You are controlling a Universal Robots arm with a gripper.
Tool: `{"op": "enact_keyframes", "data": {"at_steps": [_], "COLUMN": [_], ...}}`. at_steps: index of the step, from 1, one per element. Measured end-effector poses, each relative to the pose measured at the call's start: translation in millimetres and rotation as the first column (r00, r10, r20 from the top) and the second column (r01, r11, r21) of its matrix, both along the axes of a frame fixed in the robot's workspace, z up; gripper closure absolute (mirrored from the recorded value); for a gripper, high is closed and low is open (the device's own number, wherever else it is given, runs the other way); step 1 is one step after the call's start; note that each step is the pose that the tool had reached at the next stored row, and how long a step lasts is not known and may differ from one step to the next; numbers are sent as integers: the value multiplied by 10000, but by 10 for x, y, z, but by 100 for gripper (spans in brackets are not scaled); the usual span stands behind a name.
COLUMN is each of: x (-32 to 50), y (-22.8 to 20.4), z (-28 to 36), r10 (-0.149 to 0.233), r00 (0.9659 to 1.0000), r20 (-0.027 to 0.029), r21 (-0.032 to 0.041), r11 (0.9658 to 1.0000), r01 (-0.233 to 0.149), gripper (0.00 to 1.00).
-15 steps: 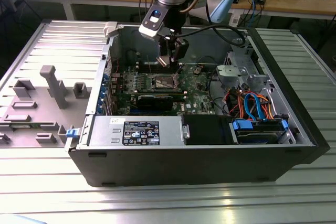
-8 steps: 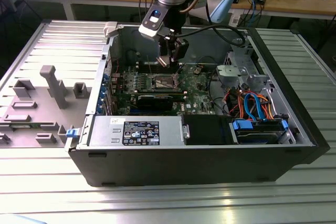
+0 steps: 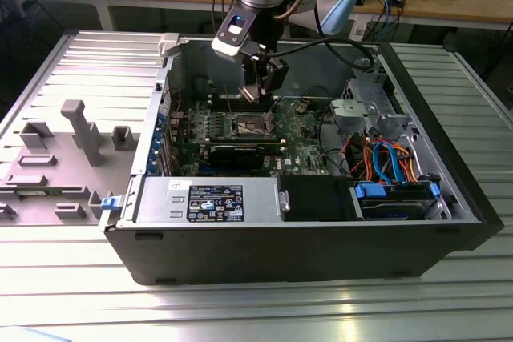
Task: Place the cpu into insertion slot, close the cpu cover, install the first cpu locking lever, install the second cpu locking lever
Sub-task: 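Place the cpu into insertion slot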
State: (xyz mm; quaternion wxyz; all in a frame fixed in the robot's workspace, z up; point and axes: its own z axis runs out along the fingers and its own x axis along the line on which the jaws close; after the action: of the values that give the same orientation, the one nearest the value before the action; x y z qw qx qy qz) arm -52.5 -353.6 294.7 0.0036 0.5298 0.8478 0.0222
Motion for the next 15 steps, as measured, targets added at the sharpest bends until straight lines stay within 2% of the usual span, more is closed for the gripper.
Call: {"op": "enact_keyframes", "data": {"at_steps": [15], "x": [0], "y": [0], "z": [0], "r10": [-107], "r00": [9999], "r20": [0], "r21": [0], "r11": [9999], "r01": [107], "gripper": [45]}}
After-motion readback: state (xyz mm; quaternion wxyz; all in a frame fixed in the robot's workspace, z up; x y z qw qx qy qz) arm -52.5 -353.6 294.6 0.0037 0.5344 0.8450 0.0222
